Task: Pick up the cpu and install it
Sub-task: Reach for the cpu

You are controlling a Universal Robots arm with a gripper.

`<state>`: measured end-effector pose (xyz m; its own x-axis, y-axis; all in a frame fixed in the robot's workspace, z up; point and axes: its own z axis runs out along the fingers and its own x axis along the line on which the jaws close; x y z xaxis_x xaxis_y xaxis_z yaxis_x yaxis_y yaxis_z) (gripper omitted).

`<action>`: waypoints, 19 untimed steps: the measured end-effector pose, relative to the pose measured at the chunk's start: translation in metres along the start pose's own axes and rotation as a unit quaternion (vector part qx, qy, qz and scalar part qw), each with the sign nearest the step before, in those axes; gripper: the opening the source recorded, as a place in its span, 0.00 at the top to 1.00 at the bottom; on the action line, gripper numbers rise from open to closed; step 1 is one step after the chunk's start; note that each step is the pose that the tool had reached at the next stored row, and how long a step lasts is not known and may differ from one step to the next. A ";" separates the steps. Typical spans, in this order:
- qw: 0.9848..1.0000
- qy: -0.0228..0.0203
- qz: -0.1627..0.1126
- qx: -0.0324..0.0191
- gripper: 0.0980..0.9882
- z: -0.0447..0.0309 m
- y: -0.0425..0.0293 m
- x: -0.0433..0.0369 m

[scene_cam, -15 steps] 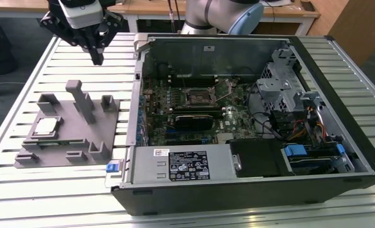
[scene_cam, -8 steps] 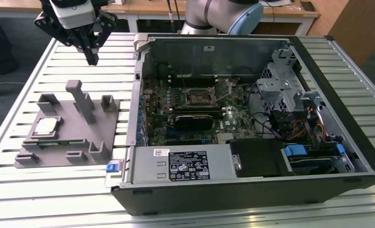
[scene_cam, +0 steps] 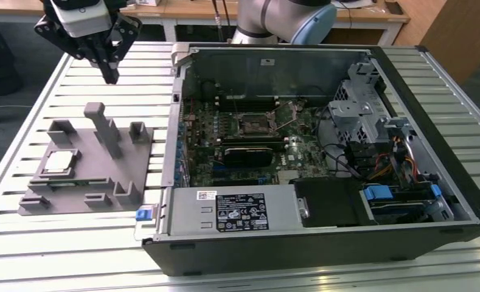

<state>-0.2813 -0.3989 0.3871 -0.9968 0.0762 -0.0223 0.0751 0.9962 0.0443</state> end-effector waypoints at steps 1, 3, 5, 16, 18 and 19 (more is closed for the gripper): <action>1.000 0.000 0.000 0.000 0.99 0.0000 -0.0001 0.0013; 1.000 0.000 0.000 0.000 0.99 0.0000 -0.0003 0.0040; 1.000 0.000 0.000 0.000 0.99 0.0001 -0.0005 0.0067; 1.000 0.000 0.000 0.000 0.99 0.0002 -0.0017 0.0214; 1.000 0.000 0.000 0.000 0.99 0.0002 -0.0018 0.0240; 1.000 0.000 0.000 0.000 0.99 0.0003 -0.0020 0.0253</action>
<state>-0.3067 -0.3989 0.3862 -0.9969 0.0762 -0.0219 0.0752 0.9962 0.0442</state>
